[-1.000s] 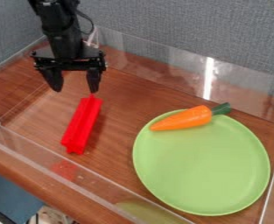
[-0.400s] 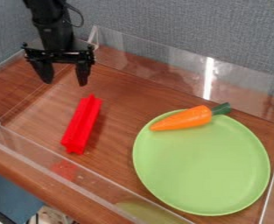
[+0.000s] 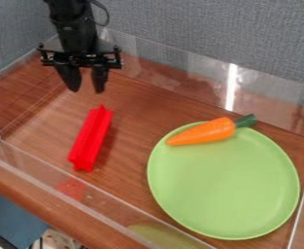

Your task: Put the red object on the left side

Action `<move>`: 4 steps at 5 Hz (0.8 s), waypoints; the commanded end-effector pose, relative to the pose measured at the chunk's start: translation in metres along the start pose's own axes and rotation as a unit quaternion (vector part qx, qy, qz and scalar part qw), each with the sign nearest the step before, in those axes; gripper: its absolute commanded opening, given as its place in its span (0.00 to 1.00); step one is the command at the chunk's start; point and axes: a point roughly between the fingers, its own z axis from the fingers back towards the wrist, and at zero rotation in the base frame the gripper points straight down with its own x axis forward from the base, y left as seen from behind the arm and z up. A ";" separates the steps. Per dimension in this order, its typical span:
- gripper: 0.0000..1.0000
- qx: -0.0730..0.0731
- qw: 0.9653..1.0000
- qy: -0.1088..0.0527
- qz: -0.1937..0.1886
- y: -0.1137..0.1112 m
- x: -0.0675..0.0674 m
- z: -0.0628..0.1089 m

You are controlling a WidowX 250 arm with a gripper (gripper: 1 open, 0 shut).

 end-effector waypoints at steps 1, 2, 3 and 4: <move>1.00 0.004 1.000 -0.024 0.007 0.015 0.010 0.007; 1.00 0.014 0.999 -0.020 0.036 0.032 0.013 -0.006; 1.00 0.015 0.999 -0.027 0.043 0.025 0.010 0.000; 1.00 0.009 0.998 -0.033 0.049 0.014 0.008 0.007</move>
